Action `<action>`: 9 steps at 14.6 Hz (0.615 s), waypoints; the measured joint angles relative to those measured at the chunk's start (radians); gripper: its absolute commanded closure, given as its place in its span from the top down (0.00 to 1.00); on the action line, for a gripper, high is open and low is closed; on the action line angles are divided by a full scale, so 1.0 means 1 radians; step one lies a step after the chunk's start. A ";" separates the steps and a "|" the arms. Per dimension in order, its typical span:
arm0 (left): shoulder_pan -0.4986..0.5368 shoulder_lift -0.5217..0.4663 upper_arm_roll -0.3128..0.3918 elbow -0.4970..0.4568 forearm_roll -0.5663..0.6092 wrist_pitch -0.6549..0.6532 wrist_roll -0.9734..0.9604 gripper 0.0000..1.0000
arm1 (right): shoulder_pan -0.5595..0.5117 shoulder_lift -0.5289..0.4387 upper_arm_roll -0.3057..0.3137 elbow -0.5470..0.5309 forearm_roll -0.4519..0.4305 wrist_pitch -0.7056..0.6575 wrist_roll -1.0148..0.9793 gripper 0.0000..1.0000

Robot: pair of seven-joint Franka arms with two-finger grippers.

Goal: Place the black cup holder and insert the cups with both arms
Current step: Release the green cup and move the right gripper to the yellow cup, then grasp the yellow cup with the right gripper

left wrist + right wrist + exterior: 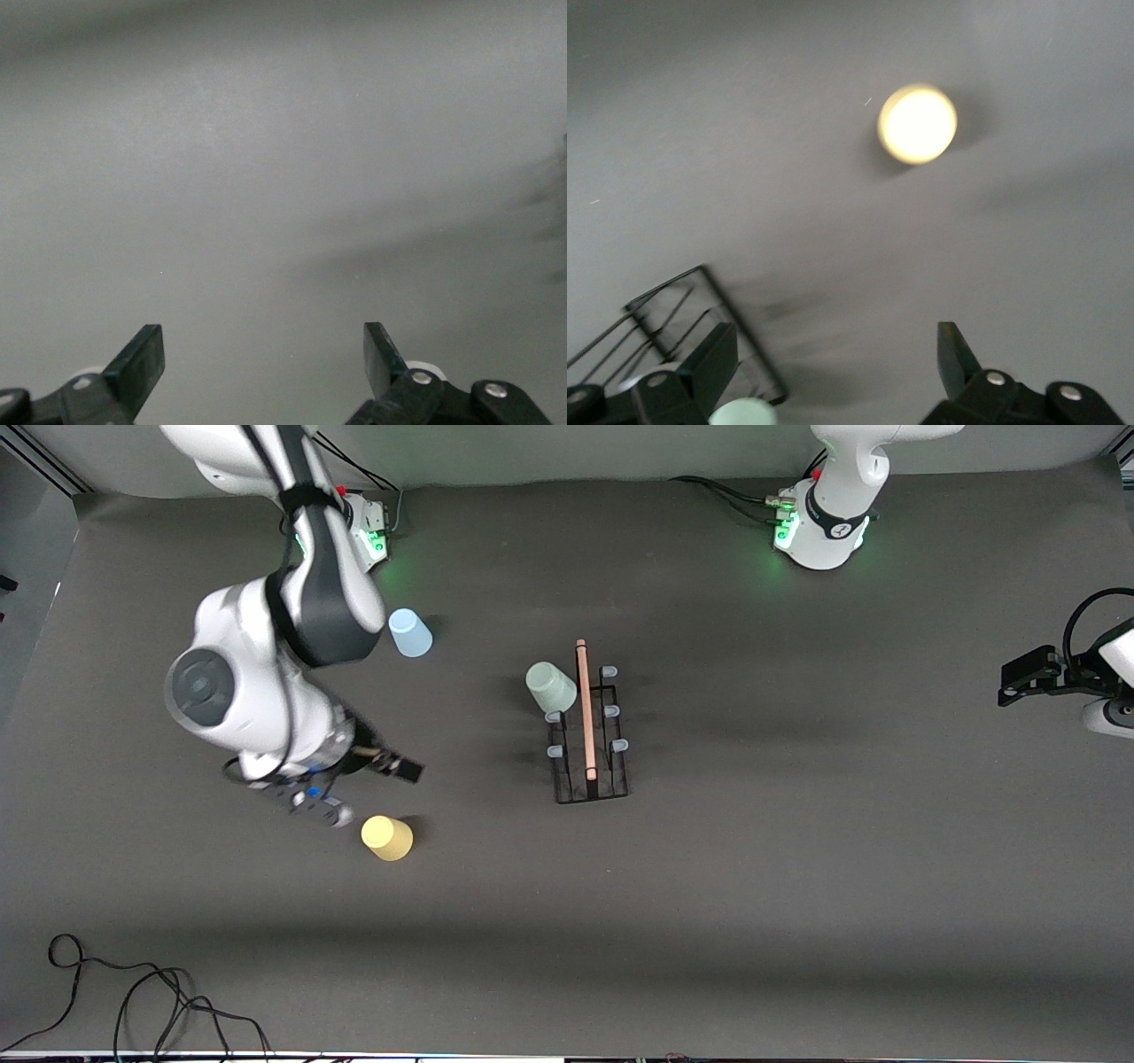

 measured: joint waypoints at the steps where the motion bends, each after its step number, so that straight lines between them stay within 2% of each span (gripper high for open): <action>1: 0.000 0.000 0.000 0.000 0.000 0.000 0.000 1.00 | -0.033 0.022 0.001 -0.002 0.000 0.017 -0.056 1.00; 4: 0.000 0.000 0.000 0.000 0.000 0.000 0.000 1.00 | -0.105 0.101 0.005 -0.006 0.000 0.090 -0.163 1.00; 7: 0.000 0.000 0.000 0.000 0.000 0.000 0.000 1.00 | -0.129 0.181 0.020 -0.006 0.003 0.208 -0.187 1.00; 9: 0.000 0.000 0.000 0.000 0.000 0.000 0.000 1.00 | -0.128 0.231 0.037 -0.005 0.061 0.276 -0.190 1.00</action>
